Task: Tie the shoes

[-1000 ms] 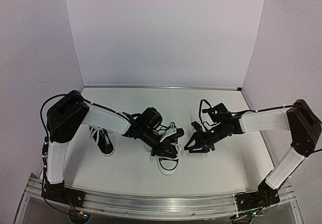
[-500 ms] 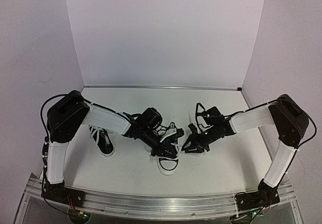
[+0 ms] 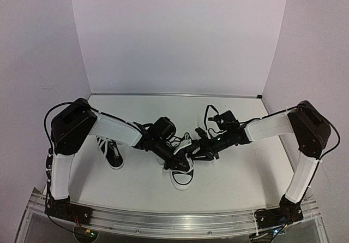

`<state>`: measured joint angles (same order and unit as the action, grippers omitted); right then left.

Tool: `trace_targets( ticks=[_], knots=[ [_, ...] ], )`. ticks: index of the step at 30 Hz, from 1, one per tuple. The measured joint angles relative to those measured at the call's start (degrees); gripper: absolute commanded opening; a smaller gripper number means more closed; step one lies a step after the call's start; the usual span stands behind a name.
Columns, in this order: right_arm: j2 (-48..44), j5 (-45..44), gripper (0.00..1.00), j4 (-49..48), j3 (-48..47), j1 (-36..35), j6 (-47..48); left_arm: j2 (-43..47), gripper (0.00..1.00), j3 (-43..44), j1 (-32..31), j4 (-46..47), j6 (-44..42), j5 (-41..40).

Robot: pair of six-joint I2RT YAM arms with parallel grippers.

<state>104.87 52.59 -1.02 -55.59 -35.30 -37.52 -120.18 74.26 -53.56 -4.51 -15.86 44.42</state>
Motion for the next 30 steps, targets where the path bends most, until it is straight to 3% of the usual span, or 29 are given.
trace_targets(
  ticks=[7,17,19,24,30],
  knots=[
    [2.28,0.67,0.26,1.33,-0.16,-0.49,0.76,0.00,0.00,0.00,0.00,0.02,0.01,-0.08],
    [2.30,0.90,0.00,2.68,-0.34,-0.49,2.18,0.00,0.01,0.00,0.00,0.02,-0.20,-0.17],
    [2.30,0.99,0.00,2.77,-0.44,-0.49,2.20,0.00,0.06,0.00,-0.01,0.02,-0.25,-0.50],
    [2.21,1.02,0.00,3.02,-0.81,-0.49,2.16,0.71,0.30,-0.56,-0.09,0.06,-0.07,-2.31],
    [0.31,0.05,0.00,4.23,-0.88,-0.49,2.12,9.35,0.45,-4.13,0.35,-2.94,0.46,-9.15]
  ],
)
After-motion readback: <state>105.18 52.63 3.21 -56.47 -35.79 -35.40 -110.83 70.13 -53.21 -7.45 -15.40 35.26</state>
